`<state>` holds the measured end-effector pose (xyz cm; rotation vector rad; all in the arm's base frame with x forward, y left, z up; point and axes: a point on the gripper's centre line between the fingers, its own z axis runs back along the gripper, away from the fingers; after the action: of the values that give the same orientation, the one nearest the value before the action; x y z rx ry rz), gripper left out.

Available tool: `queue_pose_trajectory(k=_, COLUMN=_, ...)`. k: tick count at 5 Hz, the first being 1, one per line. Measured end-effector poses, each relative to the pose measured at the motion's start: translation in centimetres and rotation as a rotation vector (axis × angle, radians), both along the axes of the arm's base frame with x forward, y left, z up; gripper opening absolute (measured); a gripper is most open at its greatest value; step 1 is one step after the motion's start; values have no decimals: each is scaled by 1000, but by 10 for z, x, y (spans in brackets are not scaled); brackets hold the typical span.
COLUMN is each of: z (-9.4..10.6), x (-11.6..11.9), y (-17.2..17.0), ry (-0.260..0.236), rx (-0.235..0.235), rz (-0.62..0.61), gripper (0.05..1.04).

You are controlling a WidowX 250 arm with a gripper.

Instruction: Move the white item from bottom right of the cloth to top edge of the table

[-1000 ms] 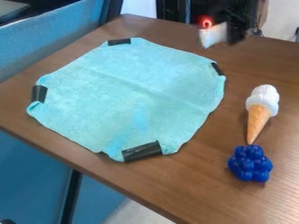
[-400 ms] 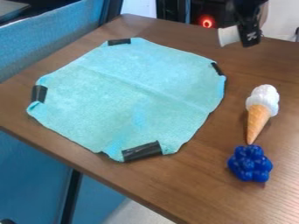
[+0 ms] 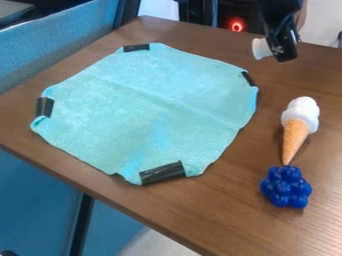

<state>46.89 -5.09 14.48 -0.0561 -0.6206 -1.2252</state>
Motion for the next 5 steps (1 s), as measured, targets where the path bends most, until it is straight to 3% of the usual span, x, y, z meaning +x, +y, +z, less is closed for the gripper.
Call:
queue_pose_trajectory(k=1, z=2, x=0, y=8, ry=-19, rx=-2, rz=-45, gripper=621)
queue_pose_trajectory(k=2, z=-11, x=-4, y=10, ry=-9, rx=18, rz=-48, gripper=904)
queue_pose_trajectory(k=3, z=-6, x=-15, y=12, ry=-14, rx=18, rz=-47, gripper=1006)
queue_pose_trajectory(k=5, z=6, x=-46, y=43, ry=-60, rx=2, rz=-61, gripper=1000)
